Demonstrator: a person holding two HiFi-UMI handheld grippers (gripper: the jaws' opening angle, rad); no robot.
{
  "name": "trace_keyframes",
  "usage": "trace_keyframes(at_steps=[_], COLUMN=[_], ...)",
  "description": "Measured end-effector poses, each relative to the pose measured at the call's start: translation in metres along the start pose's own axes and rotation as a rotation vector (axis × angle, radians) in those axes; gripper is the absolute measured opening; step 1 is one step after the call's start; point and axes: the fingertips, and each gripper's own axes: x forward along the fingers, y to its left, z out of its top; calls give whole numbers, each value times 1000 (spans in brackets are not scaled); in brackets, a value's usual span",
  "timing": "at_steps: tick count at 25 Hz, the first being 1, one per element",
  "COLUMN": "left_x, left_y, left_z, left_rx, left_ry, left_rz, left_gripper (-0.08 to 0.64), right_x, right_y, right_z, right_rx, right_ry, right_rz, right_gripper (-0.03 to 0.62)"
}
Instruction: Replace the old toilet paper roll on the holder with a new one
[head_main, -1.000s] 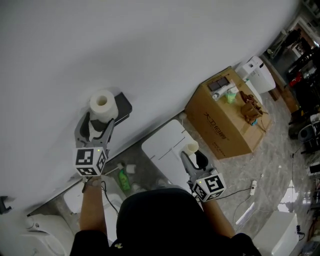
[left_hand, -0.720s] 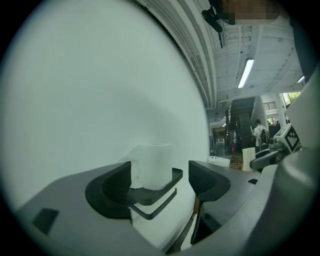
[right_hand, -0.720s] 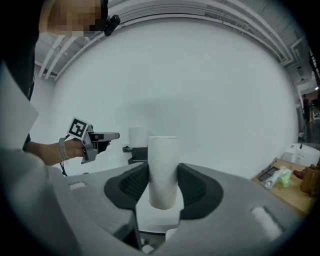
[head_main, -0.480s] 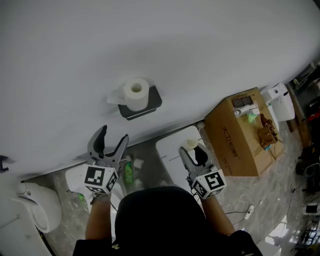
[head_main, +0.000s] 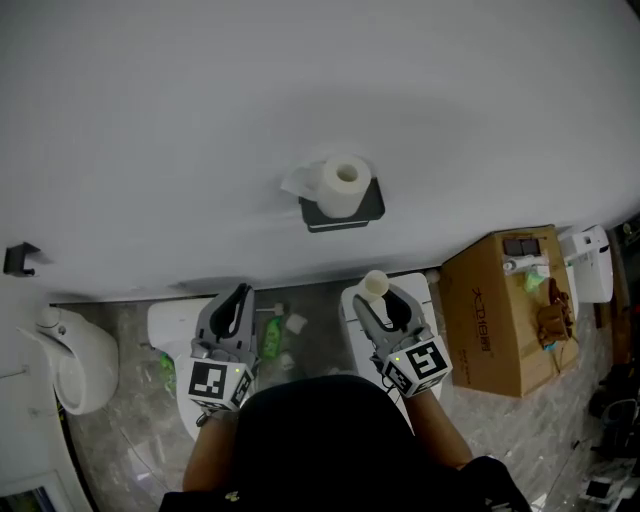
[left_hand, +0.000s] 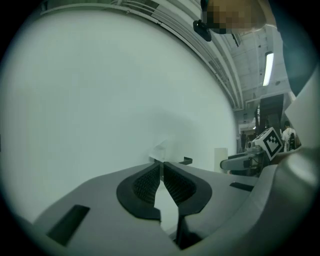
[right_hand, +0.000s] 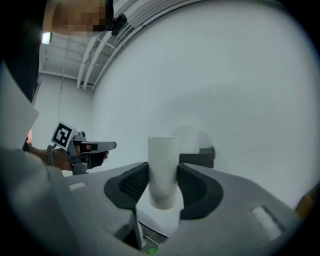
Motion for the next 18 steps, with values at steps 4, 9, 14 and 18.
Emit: trace_keyframes(at_steps=[4,9,14,18], left_x=[-15,-19,-16,-12], left_y=[6,7,6,4], left_z=[-12,-13,-16,-16], left_rx=[-34,-14,-26,-25], left_ry=[21,21,39,36], left_rz=[28,32,32,24], left_gripper=[15,14,14,14], right_x=[14,23,25,26], right_y=[16,26,30,34], right_z=[0,-6,-2,-1], right_rx=[-26,-41,-39,-85], right_ry=[15,34,27,35], right_rz=[64,110,126,140], right_gripper=[179,179,179,178])
